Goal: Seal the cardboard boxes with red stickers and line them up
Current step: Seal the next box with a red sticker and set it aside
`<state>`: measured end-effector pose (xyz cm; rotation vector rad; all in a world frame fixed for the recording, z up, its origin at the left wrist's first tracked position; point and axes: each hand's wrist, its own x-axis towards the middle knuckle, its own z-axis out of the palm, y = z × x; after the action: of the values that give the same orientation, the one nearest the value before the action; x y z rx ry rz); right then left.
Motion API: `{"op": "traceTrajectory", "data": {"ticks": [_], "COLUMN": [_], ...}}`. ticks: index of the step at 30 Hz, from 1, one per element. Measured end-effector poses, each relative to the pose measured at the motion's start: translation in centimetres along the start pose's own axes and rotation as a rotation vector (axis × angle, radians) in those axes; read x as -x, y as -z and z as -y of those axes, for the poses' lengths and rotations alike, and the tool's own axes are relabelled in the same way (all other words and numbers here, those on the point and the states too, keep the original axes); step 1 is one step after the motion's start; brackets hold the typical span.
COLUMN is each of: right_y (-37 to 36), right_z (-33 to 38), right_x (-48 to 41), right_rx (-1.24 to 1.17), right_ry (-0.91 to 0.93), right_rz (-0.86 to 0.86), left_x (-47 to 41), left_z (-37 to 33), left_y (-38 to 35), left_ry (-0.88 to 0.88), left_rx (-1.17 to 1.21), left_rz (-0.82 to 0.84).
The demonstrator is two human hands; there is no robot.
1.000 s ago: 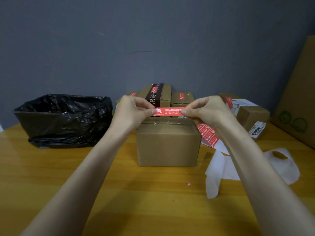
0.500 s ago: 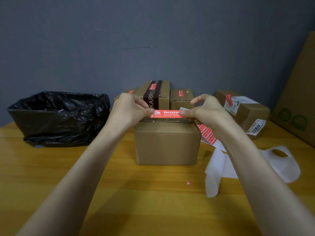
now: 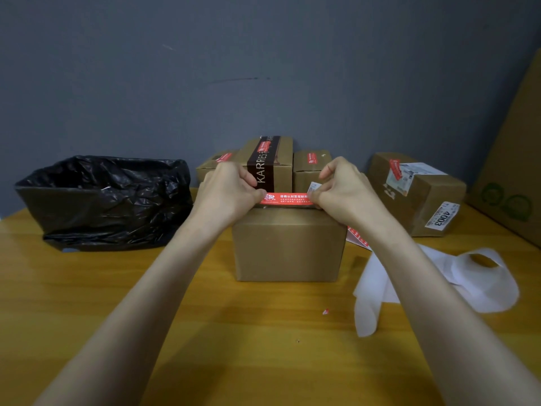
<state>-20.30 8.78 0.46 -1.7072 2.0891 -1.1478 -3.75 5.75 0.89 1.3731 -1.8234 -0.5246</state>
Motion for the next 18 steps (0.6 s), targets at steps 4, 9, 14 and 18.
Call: {"op": "traceTrajectory", "data": {"ticks": [4, 9, 14, 18], "right_y": [0.14, 0.34, 0.35, 0.16], "right_z": [0.07, 0.19, 0.33, 0.27], "right_x": [0.02, 0.01, 0.12, -0.05], "right_rx": [-0.007, -0.054, -0.054, -0.01], "right_ry": [-0.004, -0.014, -0.002, 0.002], "right_rz": [0.033, 0.065, 0.059, 0.032], "left_x": [0.05, -0.12, -0.11, 0.0], "left_z": [0.04, 0.23, 0.19, 0.0], "left_y": [-0.09, -0.1, -0.2, -0.17], "left_ry": [0.02, 0.033, 0.018, -0.046], "left_rx": [-0.016, -0.015, -0.038, -0.108], "left_rz": [0.019, 0.019, -0.014, -0.054]}}
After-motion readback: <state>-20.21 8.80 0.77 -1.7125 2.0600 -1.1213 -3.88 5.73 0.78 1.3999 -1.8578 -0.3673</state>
